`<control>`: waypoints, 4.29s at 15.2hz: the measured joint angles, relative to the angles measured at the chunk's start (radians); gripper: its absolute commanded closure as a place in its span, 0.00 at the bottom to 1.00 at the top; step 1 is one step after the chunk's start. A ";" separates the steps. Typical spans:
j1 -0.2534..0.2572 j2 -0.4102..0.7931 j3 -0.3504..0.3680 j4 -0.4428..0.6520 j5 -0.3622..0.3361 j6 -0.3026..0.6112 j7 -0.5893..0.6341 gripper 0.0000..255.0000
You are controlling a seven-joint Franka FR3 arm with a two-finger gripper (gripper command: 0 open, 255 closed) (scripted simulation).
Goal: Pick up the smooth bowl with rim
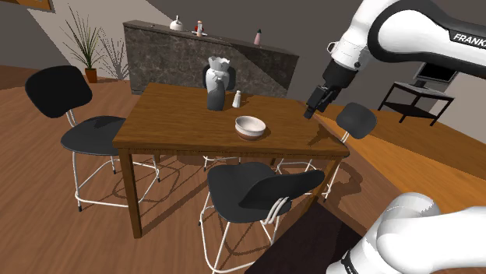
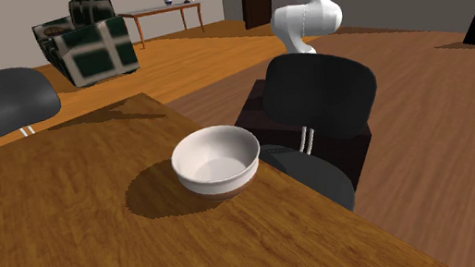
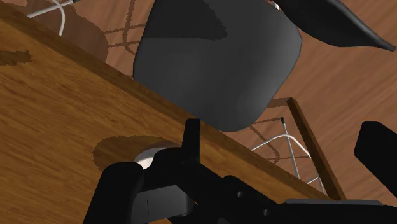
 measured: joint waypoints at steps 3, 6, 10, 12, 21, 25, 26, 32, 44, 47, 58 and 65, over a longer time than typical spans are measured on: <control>-0.002 0.035 0.003 -0.005 -0.004 0.037 0.005 0.00; -0.006 0.123 0.013 0.003 -0.014 0.111 0.020 0.00; -0.016 0.262 0.021 0.037 -0.033 0.210 0.038 0.00; -0.021 0.330 0.024 0.045 -0.044 0.265 0.048 0.00; -0.040 0.662 0.041 0.211 -0.106 0.413 0.108 0.00; -0.044 0.814 0.041 0.325 -0.138 0.442 0.134 0.00; -0.043 0.854 0.040 0.360 -0.145 0.444 0.141 0.00; -0.037 1.079 0.030 0.549 -0.187 0.466 0.176 0.00; -0.039 1.152 0.022 0.538 -0.203 0.549 0.193 1.00; -0.039 1.152 0.023 0.538 -0.203 0.549 0.193 1.00; -0.040 1.121 0.026 0.571 -0.193 0.484 0.178 1.00; -0.039 1.093 0.029 0.626 -0.183 0.403 0.161 1.00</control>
